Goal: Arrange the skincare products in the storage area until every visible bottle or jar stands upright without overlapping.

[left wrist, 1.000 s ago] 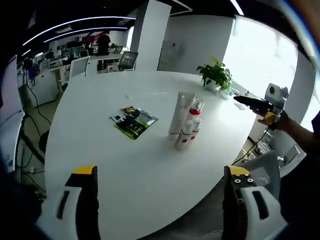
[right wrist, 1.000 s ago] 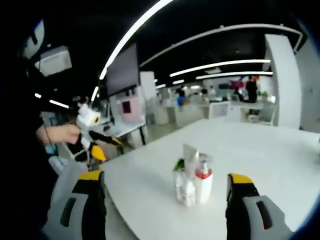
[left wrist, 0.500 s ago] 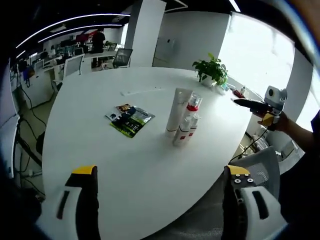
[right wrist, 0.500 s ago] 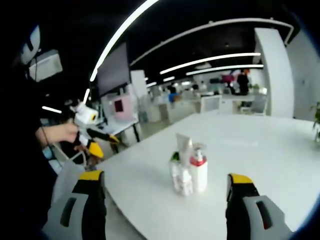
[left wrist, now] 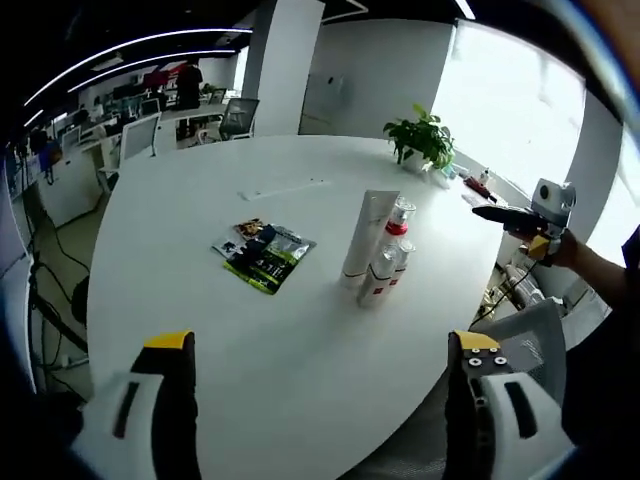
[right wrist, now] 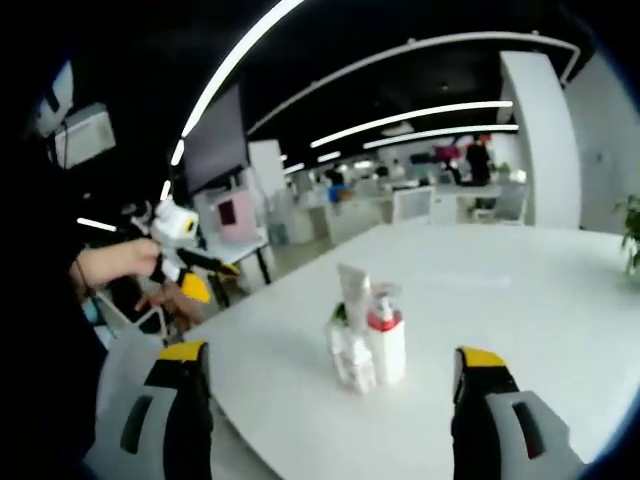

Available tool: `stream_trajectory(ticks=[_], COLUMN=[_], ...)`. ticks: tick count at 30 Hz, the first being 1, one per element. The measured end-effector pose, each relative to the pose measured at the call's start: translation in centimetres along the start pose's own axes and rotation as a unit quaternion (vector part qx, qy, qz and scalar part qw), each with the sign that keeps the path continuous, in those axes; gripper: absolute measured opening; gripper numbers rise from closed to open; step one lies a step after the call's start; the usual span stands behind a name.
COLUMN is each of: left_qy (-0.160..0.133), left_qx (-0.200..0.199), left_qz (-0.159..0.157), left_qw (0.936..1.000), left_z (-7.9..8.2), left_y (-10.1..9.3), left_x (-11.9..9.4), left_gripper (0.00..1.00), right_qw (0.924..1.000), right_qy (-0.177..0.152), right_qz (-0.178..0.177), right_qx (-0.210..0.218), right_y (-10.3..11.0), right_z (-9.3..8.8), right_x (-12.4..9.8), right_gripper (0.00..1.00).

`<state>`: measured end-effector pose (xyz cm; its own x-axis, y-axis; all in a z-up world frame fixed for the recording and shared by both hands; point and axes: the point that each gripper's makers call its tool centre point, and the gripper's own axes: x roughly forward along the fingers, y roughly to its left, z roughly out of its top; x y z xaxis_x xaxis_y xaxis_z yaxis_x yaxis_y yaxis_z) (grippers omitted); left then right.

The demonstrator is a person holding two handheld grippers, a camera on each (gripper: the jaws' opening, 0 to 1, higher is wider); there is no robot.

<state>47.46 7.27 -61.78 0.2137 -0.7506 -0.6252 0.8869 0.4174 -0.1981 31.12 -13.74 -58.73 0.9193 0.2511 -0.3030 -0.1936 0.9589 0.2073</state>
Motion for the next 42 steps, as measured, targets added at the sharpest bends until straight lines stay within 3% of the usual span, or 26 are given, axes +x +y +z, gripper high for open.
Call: stream_trajectory(ticks=[9, 19, 31, 42], left_qy=[0.023, 0.044, 0.041, 0.053], left_qx=[0.004, 0.008, 0.007, 0.024], left_qz=[-0.01, -0.012, -0.015, -0.016], left_qw=[0.9997, 0.9989, 0.999, 0.9982], left_z=[0.3, 1.5, 3.3, 3.8], left_y=[1.3, 4.0, 6.8, 8.8], left_x=[2.7, 7.0, 11.3, 14.1], left_gripper=[0.99, 0.99, 0.96, 0.91], right_qw=[0.9997, 0.9978, 0.9952, 0.9939], right_qy=[0.005, 0.025, 0.03, 0.043], right_qz=[-0.01, -0.029, -0.052, -0.045], right_qx=[0.02, 0.053, 0.077, 0.09], right_y=[-1.2, -2.6, -4.9, -5.2], right_z=[-0.9, -3.7, -4.7, -5.9], right_x=[0.9, 0.7, 0.8, 2.1], right_gripper=[0.99, 0.99, 0.99, 0.99])
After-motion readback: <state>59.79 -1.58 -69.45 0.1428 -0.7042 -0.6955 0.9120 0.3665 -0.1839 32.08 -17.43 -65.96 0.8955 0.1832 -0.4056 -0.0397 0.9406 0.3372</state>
